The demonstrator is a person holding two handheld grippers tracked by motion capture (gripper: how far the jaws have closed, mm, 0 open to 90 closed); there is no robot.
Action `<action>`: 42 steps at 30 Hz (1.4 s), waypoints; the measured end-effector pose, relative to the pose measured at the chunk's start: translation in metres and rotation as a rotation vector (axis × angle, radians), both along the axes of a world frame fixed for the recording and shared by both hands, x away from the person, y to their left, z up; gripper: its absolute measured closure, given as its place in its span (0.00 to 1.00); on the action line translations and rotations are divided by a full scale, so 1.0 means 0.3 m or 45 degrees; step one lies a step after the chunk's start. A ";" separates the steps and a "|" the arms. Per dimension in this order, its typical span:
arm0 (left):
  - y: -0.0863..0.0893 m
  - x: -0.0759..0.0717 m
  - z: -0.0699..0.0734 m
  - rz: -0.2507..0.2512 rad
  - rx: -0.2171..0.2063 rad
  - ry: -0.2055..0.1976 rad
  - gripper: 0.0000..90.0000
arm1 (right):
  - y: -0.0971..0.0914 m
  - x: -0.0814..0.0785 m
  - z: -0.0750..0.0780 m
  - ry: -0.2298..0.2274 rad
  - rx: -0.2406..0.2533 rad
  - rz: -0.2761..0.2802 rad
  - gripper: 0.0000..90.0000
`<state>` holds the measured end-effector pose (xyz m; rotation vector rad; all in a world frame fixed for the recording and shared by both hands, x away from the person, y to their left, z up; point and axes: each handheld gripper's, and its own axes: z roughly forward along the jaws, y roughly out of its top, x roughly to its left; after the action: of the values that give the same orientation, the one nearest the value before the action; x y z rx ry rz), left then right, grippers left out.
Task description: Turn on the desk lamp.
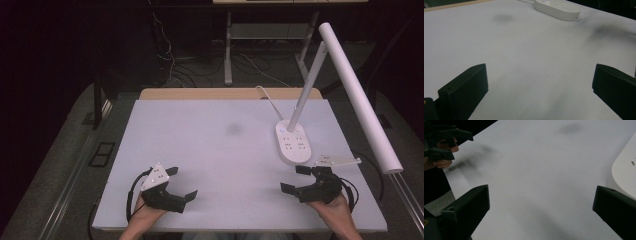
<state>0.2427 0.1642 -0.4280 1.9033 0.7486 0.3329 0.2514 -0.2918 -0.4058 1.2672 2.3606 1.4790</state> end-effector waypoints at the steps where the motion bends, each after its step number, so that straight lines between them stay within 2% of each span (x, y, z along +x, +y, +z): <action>1: 0.000 0.000 0.000 0.001 0.001 0.000 0.00 | -0.001 0.000 0.002 0.007 0.004 -0.002 0.00; 13: 0.003 -0.002 -0.001 0.006 0.000 0.001 0.00 | -0.008 0.019 0.033 0.018 -0.008 0.003 0.00; 18: 0.005 0.000 -0.001 0.009 0.000 0.002 0.00 | -0.009 0.041 0.052 0.008 -0.013 0.011 0.00; 42: 0.004 -0.001 -0.002 0.010 0.003 0.005 0.00 | -0.058 0.124 0.123 0.039 -0.047 0.016 0.00</action>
<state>0.2425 0.1653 -0.4286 1.9039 0.7587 0.3353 0.2884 -0.3091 -0.3691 1.2783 2.4081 1.4222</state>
